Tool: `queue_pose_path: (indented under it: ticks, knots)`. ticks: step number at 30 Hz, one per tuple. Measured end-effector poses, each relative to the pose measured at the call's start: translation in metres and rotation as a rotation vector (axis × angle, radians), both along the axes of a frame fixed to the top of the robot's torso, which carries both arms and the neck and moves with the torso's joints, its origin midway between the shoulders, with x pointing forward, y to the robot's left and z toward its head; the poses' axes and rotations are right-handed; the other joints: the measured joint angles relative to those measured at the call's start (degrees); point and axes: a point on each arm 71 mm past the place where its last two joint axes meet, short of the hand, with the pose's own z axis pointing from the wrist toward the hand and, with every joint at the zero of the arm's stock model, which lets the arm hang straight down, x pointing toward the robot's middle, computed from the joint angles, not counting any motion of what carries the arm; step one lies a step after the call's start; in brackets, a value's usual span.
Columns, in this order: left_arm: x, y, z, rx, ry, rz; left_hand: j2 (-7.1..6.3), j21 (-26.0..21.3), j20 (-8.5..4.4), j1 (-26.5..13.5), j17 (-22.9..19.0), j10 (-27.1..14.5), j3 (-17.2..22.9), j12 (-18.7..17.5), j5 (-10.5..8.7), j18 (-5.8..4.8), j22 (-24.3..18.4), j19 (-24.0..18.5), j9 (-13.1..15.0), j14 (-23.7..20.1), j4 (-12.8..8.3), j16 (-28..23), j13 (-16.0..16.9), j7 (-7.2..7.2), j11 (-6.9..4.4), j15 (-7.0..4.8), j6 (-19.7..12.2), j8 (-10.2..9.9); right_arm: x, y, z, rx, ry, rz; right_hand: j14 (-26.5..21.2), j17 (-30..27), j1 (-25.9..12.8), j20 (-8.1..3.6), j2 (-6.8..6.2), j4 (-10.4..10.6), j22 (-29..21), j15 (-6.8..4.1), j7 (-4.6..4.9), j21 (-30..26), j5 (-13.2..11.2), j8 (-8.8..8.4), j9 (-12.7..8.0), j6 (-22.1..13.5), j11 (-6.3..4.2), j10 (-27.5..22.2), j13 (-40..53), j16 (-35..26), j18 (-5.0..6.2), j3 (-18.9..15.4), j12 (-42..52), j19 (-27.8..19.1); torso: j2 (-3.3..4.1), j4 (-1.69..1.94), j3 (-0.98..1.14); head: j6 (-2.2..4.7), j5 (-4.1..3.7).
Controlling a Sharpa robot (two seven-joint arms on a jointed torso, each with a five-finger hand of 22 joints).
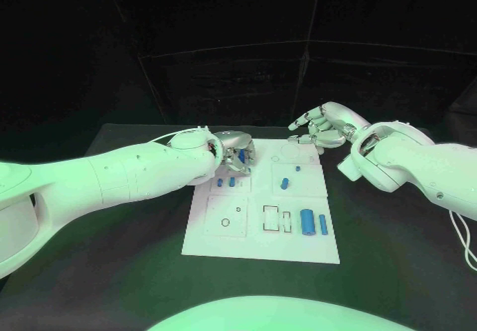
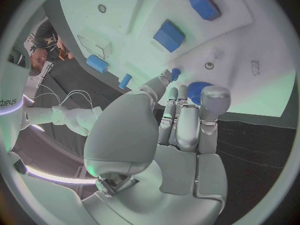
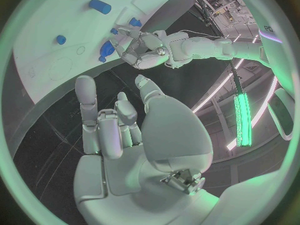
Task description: Assemble the parts on the task board
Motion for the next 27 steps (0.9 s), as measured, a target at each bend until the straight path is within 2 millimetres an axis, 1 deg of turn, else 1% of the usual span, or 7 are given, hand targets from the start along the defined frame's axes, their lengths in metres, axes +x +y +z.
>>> queue_pose_path:
  ticks: [1, 3, 8, 14, 16, 23, 27]
  knots:
    - [0.0001, -0.0006, -0.0003, 0.003, 0.002, -0.002, 0.01, 0.3, 0.0, 0.0, 0.0, 0.4, 0.2, -0.3, 0.0, -0.04, 0.2, 0.0, -0.1, 0.0, -0.2, 0.0, -0.2, -0.03, 0.05, 0.0, 0.4, 0.0, 0.0, 0.0, 0.0, 0.0, 0.0, 0.0, 0.0, 0.0, 0.0, 0.0, 0.0, 0.0, 0.0, 0.0, 0.0, 0.0, 0.0, 0.1, 0.0, 0.0, 0.0, 0.0, 0.0, 0.0, 0.0, 0.0, 0.0, 0.0, 0.0, 0.01, 0.0, -0.01, -0.02]
    - [0.0003, -0.0014, -0.001, 0.01, 0.007, -0.006, 0.23, 0.5, 0.07, 0.2, 0.1, 0.7, 0.5, -0.3, 0.0, -0.86, 0.5, 0.3, -0.2, 0.0, -0.1, 0.0, -0.5, -0.03, -0.1, 0.0, 0.7, 0.0, 0.0, 0.0002, 0.0, 0.0, 0.0, 0.0, 0.0, 0.0, 0.0, 0.0, 0.0, 0.0, 0.0, 0.0, 0.0, 0.0, 0.0, 0.24, 0.0, 0.0, 0.0, 0.0, 0.0, 0.0, 0.0, 0.0, 0.0, 0.0, 0.0, 0.01, 0.0, -0.03, -0.04]
    - [0.0012, -0.0021, -0.0027, 0.024, 0.018, -0.01, 0.23, 1.3, -0.21, 0.2, 0.1, 1.4, 1.3, -0.8, 0.0, -0.86, 1.3, 0.6, -0.6, 0.0, -0.5, 0.4, -1.3, -0.1, -0.18, 0.0, 1.2, -0.6, 0.0, 0.0003, 0.0, 0.0, 0.0, 0.001, 0.0, 0.0, 0.0, 0.0, 0.0, 0.0, 0.0, 0.0, 0.0, 0.0, 0.0, 0.25, 0.0, 0.0, 0.0, 0.0, 0.0, 0.0, 0.0, 0.0, 0.0, 0.0, -0.01, 0.02, 0.0, -0.05, -0.12]
    - [0.0021, -0.0042, -0.0047, 0.042, 0.034, -0.015, 0.23, 1.5, 0.0, 0.2, -0.4, 1.9, 2.0, -1.4, 0.0, -0.86, 1.5, 0.8, -0.8, 0.0, -0.7, 0.4, -1.8, 0.07, -0.28, 0.0, 1.8, -0.9, 0.0001, 0.0008, 0.0, 0.001, -0.001, 0.002, 0.0, 0.0, 0.0, 0.0, 0.0, 0.0, 0.0, 0.0, 0.0, 0.0, 0.0, 0.25, 0.0, 0.0, 0.0, 0.0, 0.0, 0.0, 0.0, 0.0, 0.0, 0.0, -0.02, 0.04, 0.0, -0.08, -0.23]
    - [0.0019, -0.0056, -0.0052, 0.046, 0.04, -0.018, 0.71, 1.5, 0.0, 0.2, -0.4, 2.1, 2.2, -1.5, 0.0, -0.86, 1.5, 0.8, -0.9, 0.0, -0.8, 0.4, -2.0, -0.05, -0.04, 0.0, 1.9, -1.1, 0.0001, 0.001, 0.0, 0.001, -0.001, 0.002, 0.0, 0.0, 0.0, 0.0, 0.0, 0.0, 0.0, 0.0, 0.0, 0.0, 0.0, 0.25, 0.0, 0.0, 0.0, 0.0, 0.0, 0.0, 0.0, 0.0, 0.0, 0.0, -0.02, 0.04, 0.0, -0.09, -0.24]
    - [0.0025, -0.008, -0.0052, 0.056, 0.049, -0.018, 1.13, 2.3, -0.2, 0.5, -0.6, 4.1, 4.2, -1.8, 0.0, -0.86, 2.7, 1.0, -1.3, 0.2, -1.3, 0.5, -2.8, 0.07, -0.37, -0.21, 3.0, -1.7, 0.0001, 0.0012, 0.0, 0.001, -0.001, 0.003, 0.0, 0.0, 0.0, 0.0, 0.0, 0.0, 0.0, 0.0, 0.0, 0.0, 0.0, 0.25, 0.0, 0.0, 0.0, 0.0, 0.0, 0.0, 0.0, 0.0, 0.0, 0.0, -0.02, 0.04, 0.0, -0.13, -0.24]
    - [0.0036, -0.0078, -0.0051, 0.061, 0.051, -0.013, 1.88, 3.1, -0.43, 0.7, -0.6, 5.5, 6.2, -2.6, -0.01, -0.86, 3.5, 1.3, -1.7, 0.2, -1.7, 0.9, -3.5, -0.09, -0.61, -0.21, 4.3, -2.2, 0.0, 0.0013, 0.0001, 0.001, -0.001, 0.004, 0.0, 0.0, 0.0, 0.0, 0.0, 0.0, 0.0, 0.0, 0.0, 0.0, 0.0, 0.24, 0.0, 0.0, 0.0, 0.0, 0.0, 0.0, 0.0, 0.0, 0.0, 0.0, -0.02, 0.04, -0.01, -0.15, -0.24]
